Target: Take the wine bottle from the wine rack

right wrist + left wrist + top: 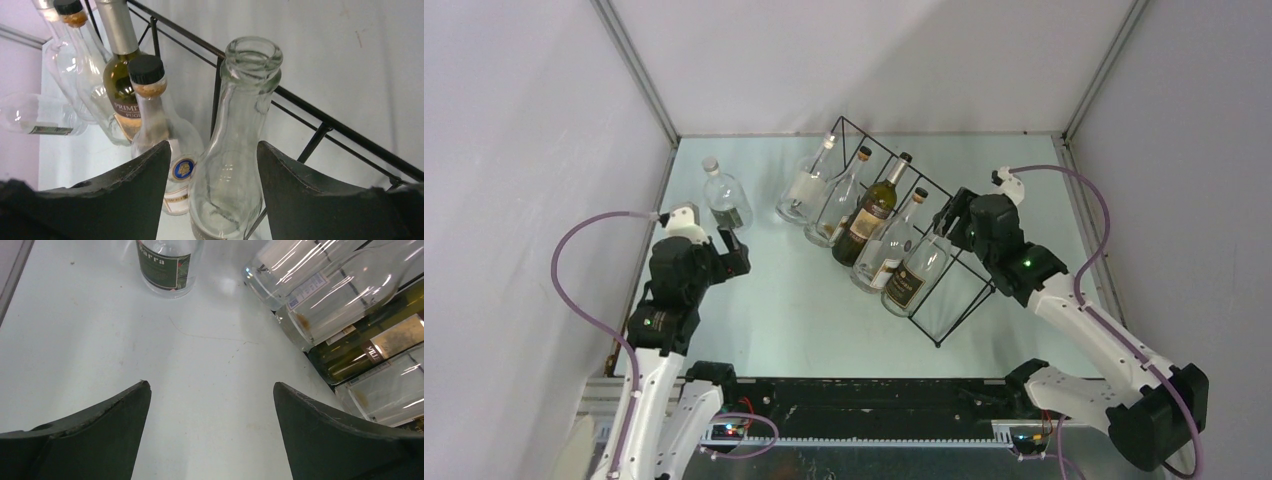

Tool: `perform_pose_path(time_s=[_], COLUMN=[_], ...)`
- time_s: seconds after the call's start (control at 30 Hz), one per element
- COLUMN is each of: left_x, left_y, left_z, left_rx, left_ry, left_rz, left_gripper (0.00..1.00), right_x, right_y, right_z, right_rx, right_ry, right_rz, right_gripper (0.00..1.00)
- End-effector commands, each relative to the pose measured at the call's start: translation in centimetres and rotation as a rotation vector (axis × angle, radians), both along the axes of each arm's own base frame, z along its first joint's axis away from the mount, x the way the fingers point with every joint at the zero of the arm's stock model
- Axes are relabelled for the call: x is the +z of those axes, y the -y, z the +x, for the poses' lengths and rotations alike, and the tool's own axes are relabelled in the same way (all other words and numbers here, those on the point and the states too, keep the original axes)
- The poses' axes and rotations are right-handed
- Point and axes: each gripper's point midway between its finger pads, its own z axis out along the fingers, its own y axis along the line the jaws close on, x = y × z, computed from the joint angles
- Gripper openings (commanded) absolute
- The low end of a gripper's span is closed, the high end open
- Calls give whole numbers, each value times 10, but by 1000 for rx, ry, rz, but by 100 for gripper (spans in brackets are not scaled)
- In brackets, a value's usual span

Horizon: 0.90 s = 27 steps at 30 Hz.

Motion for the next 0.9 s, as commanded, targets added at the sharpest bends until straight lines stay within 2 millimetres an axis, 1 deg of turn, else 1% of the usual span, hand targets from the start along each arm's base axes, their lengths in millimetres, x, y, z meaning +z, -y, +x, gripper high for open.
perform_pose_path(time_s=[0.0, 0.1, 0.2, 0.3, 0.4, 0.5, 0.67, 0.73, 0.87], left_x=[4, 0, 0, 1, 2, 3, 2, 3, 3], left_y=[5, 10, 11, 10, 8, 8, 8, 8, 7], left_z=[0, 1, 2, 2, 2, 2, 2, 2, 2], left_rx=[-15, -36, -41, -36, -31, -27, -30, -29, -26], left_ry=[11, -13, -13, -6, -2, -1, -2, -1, -1], left_rz=[32, 42, 44, 48, 51, 52, 52, 55, 56], left_gripper=[100, 100, 100, 100, 100, 100, 100, 100, 100], right_x=[30, 26, 25, 27, 25, 20, 18, 16, 16], right_y=[12, 18, 25, 26, 27, 27, 28, 30, 29], right_z=[21, 26, 33, 39, 43, 48, 53, 55, 58], right_rx=[-90, -106, -129, -137, -137, -140, -152, -163, -161], right_ry=[82, 76, 82, 101, 101, 92, 96, 94, 100], right_rz=[-20, -38, -53, -58, -63, -63, -66, -72, -74], right_gripper=[67, 67, 66, 63, 60, 60, 59, 56, 48])
